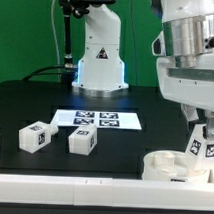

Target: Assemble stool

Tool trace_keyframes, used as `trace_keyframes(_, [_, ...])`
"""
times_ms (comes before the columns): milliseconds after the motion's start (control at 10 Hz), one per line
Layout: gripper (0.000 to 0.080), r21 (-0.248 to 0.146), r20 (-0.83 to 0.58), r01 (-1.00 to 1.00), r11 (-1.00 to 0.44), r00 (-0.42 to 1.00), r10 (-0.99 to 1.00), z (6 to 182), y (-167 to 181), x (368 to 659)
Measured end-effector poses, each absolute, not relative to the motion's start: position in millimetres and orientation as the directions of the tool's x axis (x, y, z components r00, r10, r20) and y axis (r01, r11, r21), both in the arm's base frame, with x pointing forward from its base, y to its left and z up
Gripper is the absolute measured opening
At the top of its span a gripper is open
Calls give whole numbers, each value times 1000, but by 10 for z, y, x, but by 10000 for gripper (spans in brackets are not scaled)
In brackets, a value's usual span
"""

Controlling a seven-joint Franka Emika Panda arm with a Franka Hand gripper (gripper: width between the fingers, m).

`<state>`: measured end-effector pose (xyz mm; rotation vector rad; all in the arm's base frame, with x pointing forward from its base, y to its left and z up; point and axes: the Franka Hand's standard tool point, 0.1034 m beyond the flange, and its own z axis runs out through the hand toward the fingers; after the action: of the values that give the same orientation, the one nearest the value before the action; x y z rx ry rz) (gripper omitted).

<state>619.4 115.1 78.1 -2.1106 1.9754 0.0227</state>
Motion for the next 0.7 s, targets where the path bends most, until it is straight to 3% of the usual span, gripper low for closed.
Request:
trace_keyframes(100, [341,-175,-200,-984,20,16,-980,782,1151,6202])
trace_keyframes(700, [341,-91,-265,-927,365,-331,-906,783,1159,6204])
